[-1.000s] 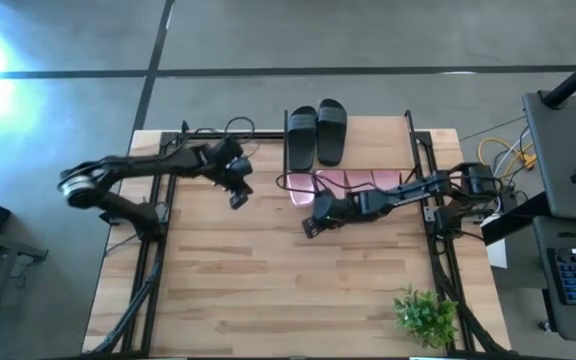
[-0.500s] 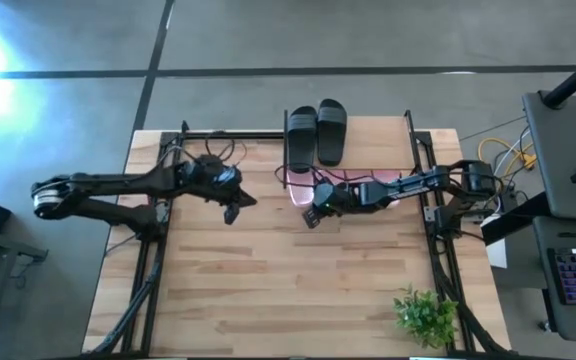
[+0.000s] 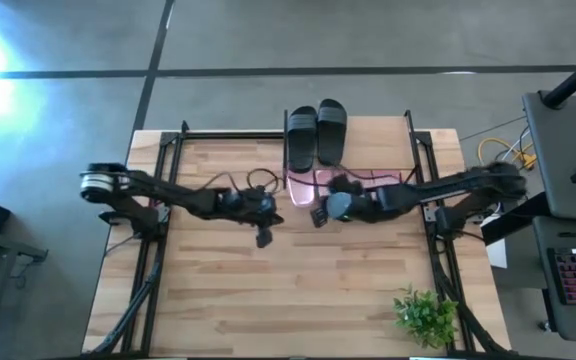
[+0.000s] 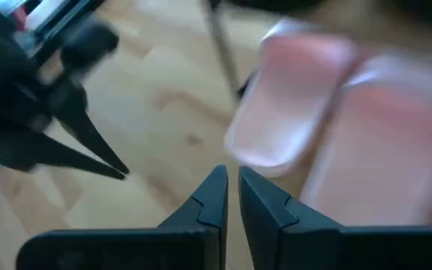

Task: Pick and place slides into the shelf
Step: Adjust the pink slides under the shelf

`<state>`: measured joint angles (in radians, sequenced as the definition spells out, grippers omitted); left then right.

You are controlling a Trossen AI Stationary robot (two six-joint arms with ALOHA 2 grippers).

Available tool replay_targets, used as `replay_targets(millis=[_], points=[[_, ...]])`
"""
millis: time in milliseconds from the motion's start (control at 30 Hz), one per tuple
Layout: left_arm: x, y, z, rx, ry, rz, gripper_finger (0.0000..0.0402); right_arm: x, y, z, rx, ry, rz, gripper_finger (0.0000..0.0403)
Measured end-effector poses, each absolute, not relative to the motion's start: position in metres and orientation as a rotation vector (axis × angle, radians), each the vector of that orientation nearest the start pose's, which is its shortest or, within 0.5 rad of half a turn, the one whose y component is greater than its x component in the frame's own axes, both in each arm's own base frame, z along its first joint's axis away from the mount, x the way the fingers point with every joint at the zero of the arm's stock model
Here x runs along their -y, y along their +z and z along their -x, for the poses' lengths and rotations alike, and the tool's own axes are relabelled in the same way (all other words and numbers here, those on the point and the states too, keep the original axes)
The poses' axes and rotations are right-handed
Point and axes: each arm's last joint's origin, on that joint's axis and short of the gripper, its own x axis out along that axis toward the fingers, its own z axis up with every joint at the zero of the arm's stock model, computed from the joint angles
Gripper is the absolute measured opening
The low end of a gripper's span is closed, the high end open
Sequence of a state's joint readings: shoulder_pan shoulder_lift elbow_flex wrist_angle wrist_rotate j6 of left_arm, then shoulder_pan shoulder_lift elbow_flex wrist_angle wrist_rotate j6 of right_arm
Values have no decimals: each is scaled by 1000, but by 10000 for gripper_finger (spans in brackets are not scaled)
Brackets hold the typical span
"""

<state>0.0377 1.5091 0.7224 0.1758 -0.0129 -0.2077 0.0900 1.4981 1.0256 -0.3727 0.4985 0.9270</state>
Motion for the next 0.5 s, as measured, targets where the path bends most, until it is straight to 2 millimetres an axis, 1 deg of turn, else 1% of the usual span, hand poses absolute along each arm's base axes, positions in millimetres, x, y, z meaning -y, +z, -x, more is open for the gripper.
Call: replay_targets(millis=[67,100,167,233,333,433,500], points=[[-10,175,-307,-618,154,184,0,-23,257,-291,-553,-771,-572,28],[-10,174,-311,-621,173,176,0,-27,263,-283,-557,-795,-553,28],[-11,172,-322,-601,192,170,0,-31,273,-267,-557,-826,-548,28],[-12,172,-332,-571,190,168,0,-33,279,-255,-553,-845,-559,28],[-11,172,-352,-542,174,132,0,-34,281,-241,-549,-851,-575,28],[-11,167,-374,-565,158,63,0,-37,280,-235,-541,-841,-584,28],[-11,163,-386,-602,182,27,0,-39,280,-233,-528,-838,-574,28]])
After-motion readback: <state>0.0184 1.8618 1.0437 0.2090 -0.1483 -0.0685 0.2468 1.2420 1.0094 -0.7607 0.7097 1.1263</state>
